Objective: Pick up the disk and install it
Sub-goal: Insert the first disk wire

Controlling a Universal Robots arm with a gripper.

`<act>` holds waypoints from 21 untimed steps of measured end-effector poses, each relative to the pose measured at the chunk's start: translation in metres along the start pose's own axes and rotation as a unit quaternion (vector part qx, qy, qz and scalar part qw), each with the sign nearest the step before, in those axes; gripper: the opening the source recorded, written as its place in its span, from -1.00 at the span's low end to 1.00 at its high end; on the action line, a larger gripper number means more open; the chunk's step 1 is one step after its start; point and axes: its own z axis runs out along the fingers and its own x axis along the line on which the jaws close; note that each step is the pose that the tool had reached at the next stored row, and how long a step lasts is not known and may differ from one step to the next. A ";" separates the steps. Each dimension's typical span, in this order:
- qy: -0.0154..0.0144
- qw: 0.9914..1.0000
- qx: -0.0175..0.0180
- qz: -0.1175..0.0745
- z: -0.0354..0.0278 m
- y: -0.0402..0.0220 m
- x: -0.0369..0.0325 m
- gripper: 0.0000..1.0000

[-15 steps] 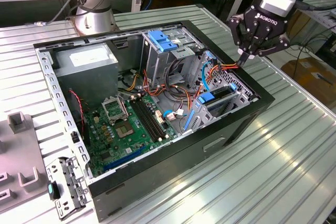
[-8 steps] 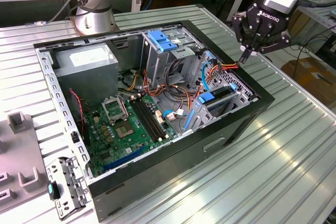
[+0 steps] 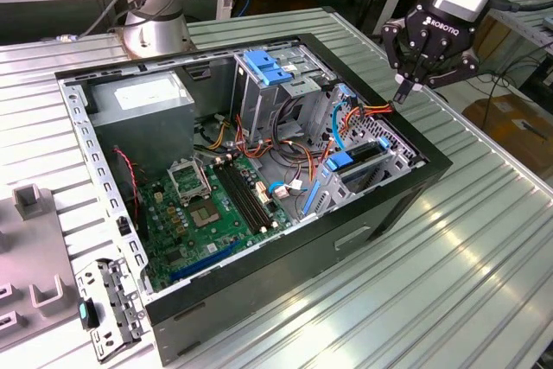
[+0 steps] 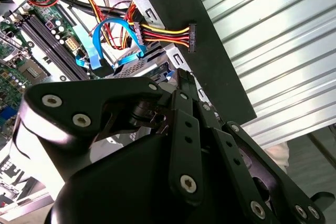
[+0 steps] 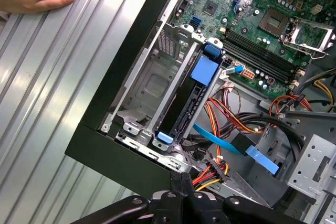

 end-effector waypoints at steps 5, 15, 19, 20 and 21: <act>0.000 1.000 0.000 0.000 0.0000 -0.0001 0.0000 -0.79; 0.000 1.000 0.000 0.000 0.0000 -0.0002 -0.0002 -0.62; 0.000 1.000 0.000 0.000 0.0000 -0.0002 -0.0002 -0.50; 0.000 1.000 0.000 0.000 0.0000 -0.0002 -0.0002 -0.50; 0.000 1.000 0.000 0.000 0.0000 -0.0002 -0.0002 -0.50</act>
